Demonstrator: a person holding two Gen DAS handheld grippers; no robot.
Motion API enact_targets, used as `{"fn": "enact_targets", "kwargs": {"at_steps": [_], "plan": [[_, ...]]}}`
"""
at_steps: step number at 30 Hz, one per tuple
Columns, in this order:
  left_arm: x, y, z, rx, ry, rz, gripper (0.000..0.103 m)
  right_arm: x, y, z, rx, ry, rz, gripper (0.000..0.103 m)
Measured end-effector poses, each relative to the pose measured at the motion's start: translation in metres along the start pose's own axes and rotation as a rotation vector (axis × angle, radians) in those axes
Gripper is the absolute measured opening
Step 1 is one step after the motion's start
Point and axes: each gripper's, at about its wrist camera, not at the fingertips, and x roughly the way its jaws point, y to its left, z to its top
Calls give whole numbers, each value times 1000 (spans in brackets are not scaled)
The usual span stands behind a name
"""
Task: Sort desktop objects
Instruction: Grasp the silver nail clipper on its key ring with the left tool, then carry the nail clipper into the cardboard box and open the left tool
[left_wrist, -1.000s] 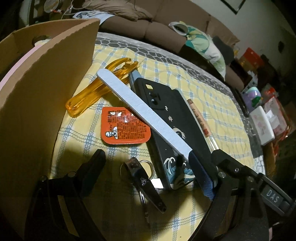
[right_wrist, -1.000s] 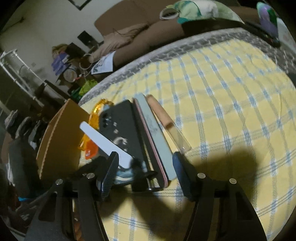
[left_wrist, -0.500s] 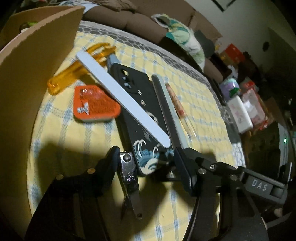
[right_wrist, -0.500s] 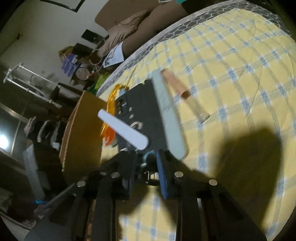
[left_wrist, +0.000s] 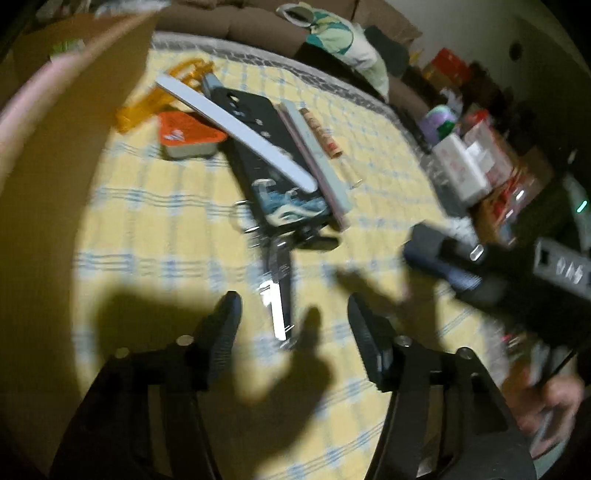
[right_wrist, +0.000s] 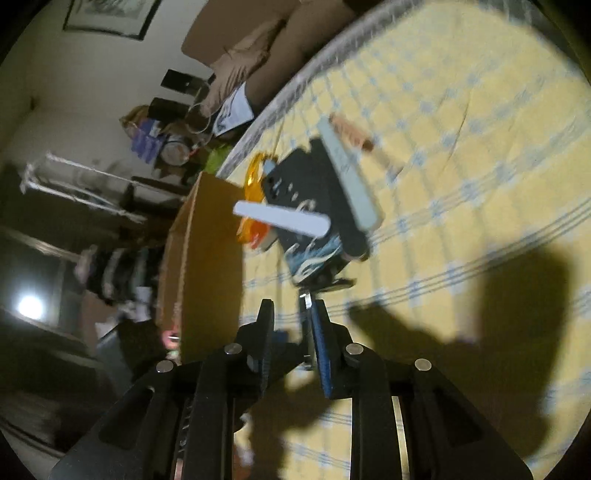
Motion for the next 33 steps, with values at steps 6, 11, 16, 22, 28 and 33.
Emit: {"fn": "enact_targets", "kwargs": {"at_steps": [6, 11, 16, 22, 28, 33], "plan": [[-11, -19, -17, 164, -58, 181, 64, 3, 22, -7, -191, -77, -219, 48], [15, -27, -23, 218, -74, 227, 64, 47, 34, -11, -277, -43, -295, 51], [17, -25, -27, 252, -141, 254, 28, 82, 33, -10, -331, -12, -399, 53], [6, -7, -26, 190, -130, 187, 13, 92, 31, -8, -400, -21, -438, 37], [-14, 4, -37, 103, -88, 73, 12, 73, 24, -7, -317, 4, -356, 37], [-35, -9, -40, 117, -96, 19, 12, 27, 18, -3, -224, -42, -282, 37]]}}
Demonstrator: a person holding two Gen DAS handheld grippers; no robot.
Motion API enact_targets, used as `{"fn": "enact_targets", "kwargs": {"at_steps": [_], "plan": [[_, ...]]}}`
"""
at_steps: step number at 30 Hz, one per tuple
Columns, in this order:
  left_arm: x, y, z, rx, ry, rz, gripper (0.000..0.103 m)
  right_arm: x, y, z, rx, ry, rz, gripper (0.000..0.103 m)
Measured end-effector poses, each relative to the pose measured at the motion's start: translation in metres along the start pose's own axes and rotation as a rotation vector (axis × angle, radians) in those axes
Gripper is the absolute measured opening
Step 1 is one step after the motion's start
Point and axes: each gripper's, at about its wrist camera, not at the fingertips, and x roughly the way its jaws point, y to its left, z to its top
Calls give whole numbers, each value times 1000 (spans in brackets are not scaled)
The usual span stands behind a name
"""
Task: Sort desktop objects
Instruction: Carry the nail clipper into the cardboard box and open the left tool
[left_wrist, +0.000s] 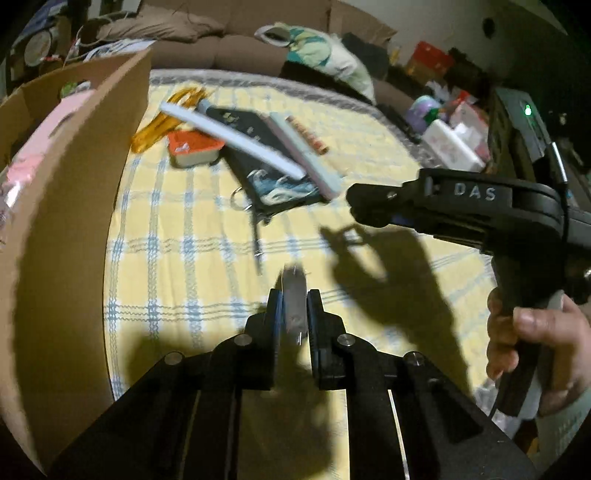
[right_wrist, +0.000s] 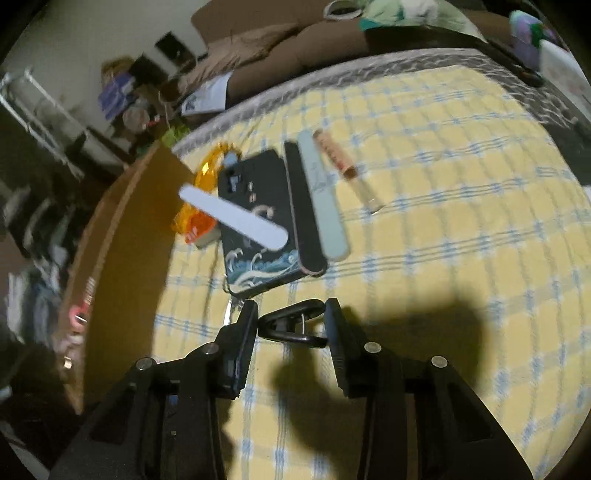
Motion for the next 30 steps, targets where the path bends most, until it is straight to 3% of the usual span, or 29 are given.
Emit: {"fn": "enact_targets", "kwargs": {"at_steps": [9, 17, 20, 25, 30], "plan": [[-60, -10, 28, -15, -105, -56, 12, -80, 15, 9, 36, -119, 112, 37], [-133, 25, 53, -63, -196, -46, 12, -97, 72, 7, -70, -131, 170, 37], [-165, 55, 67, -69, -222, 6, 12, -85, 111, 6, -129, -105, 194, 37], [-201, 118, 91, -53, -234, 162, 12, -48, 189, 14, -230, -55, 229, 37], [-189, 176, 108, -45, -166, 274, 12, 17, 256, 31, -246, 37, 258, 37]]}}
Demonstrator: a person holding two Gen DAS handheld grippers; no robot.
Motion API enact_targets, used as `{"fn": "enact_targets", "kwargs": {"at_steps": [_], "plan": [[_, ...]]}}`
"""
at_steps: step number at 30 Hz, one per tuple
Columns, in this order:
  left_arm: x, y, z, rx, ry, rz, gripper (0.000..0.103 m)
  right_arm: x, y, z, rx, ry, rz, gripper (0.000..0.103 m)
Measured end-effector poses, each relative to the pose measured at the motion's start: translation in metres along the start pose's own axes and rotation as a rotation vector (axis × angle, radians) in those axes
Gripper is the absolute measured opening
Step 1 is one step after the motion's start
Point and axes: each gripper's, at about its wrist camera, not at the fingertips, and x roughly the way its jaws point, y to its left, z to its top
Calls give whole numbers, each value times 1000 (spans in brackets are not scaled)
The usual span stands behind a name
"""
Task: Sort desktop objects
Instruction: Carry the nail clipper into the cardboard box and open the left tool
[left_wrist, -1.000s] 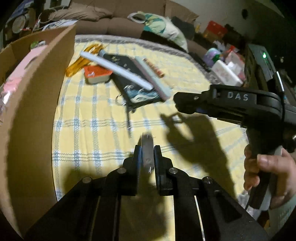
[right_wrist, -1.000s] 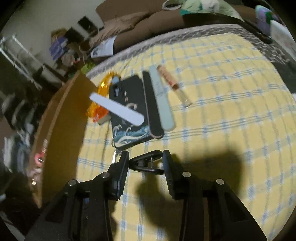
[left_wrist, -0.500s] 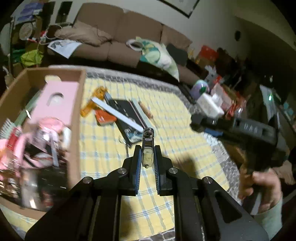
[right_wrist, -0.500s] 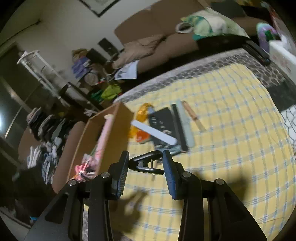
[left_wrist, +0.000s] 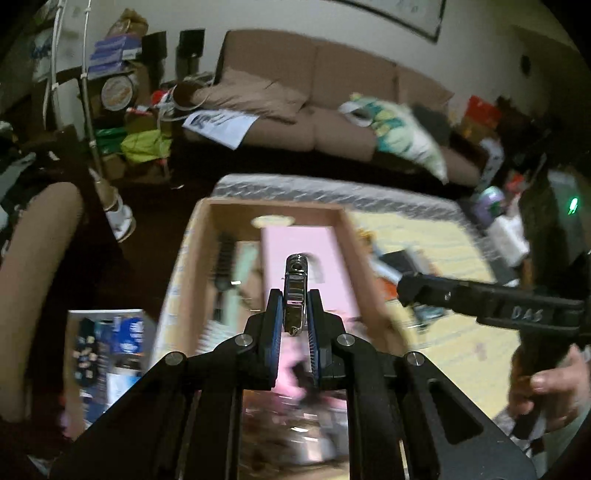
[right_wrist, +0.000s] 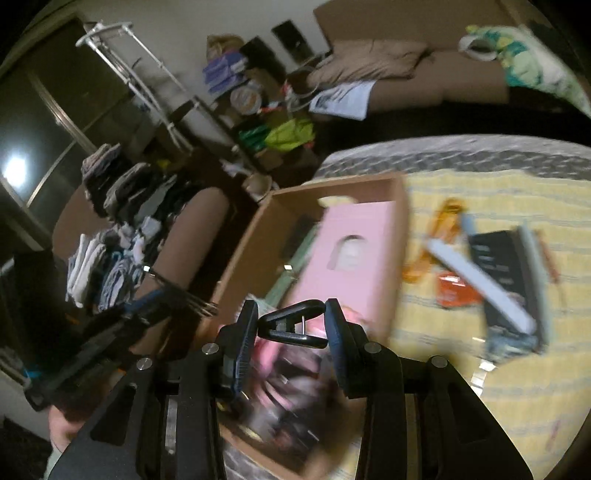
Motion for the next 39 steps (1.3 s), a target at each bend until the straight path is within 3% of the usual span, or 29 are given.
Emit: {"fn": "enact_targets", "kwargs": {"at_steps": [8, 16, 18, 19, 21, 24, 32, 39], "plan": [[77, 47, 2, -26, 139, 36, 12, 115, 13, 20, 13, 138, -31, 37], [106, 57, -1, 6, 202, 43, 12, 164, 4, 26, 53, 201, -4, 44], [107, 56, -1, 9, 207, 42, 12, 162, -1, 29, 83, 185, 8, 60], [108, 56, 1, 7, 206, 38, 14, 159, -1, 31, 88, 175, 2, 62], [110, 55, 4, -2, 208, 33, 16, 150, -1, 34, 87, 158, 1, 62], [107, 50, 10, -5, 194, 41, 29, 131, 1, 35, 58, 140, -16, 62], [79, 39, 12, -21, 158, 43, 50, 79, -3, 26, 8, 102, -72, 66], [37, 17, 1, -38, 127, 22, 81, 35, 3, 7, -23, 89, -106, 72]]}}
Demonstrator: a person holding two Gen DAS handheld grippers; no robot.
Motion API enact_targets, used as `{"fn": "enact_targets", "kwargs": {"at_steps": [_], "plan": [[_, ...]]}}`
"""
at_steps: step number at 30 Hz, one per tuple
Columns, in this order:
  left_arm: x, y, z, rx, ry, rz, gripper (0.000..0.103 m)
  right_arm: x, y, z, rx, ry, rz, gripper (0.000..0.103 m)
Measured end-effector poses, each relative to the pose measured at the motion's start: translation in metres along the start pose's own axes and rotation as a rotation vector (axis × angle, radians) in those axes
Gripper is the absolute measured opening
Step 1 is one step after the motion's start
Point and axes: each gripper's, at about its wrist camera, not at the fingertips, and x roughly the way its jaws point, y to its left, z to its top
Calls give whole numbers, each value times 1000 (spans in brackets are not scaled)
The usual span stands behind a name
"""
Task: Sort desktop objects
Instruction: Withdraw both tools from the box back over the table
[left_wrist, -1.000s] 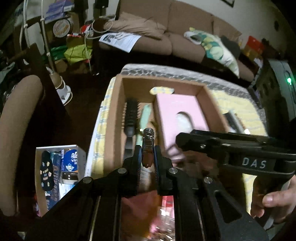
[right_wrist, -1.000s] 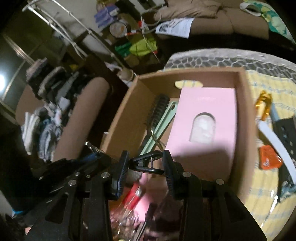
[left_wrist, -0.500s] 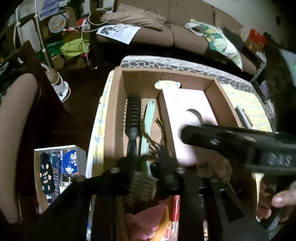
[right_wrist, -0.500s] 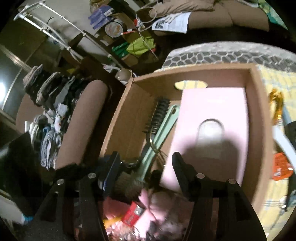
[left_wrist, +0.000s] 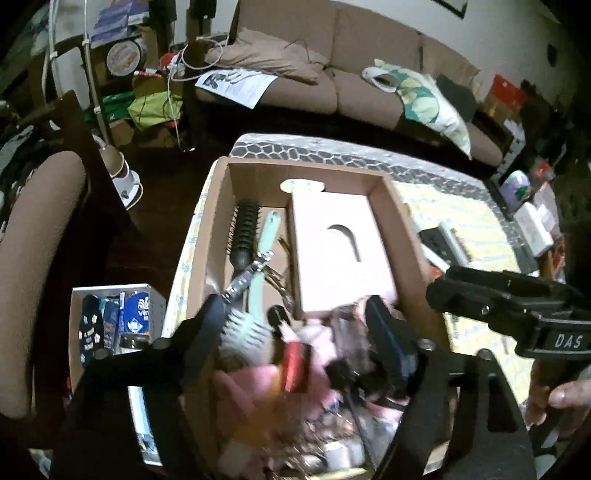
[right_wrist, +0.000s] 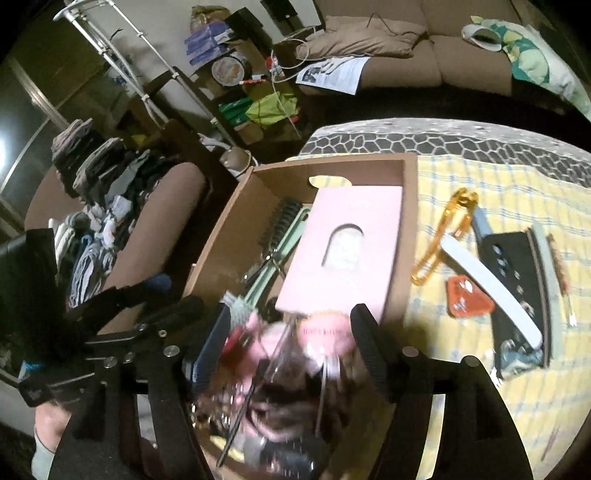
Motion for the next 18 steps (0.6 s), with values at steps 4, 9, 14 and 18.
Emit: {"fn": "enact_targets", "kwargs": {"at_steps": [4, 9, 14, 18], "plan": [[-26, -13, -11, 5, -24, 3, 95, -31, 3, -20, -8, -29, -4, 78], [-52, -39, -34, 47, -43, -6, 103, -64, -3, -46, 12, -74, -29, 83], [-66, -62, -56, 71, -33, -22, 103, -92, -11, -74, 16, -102, -96, 85], [-79, -77, -70, 82, -41, -28, 103, -114, -13, -93, -4, -132, -154, 87]]}}
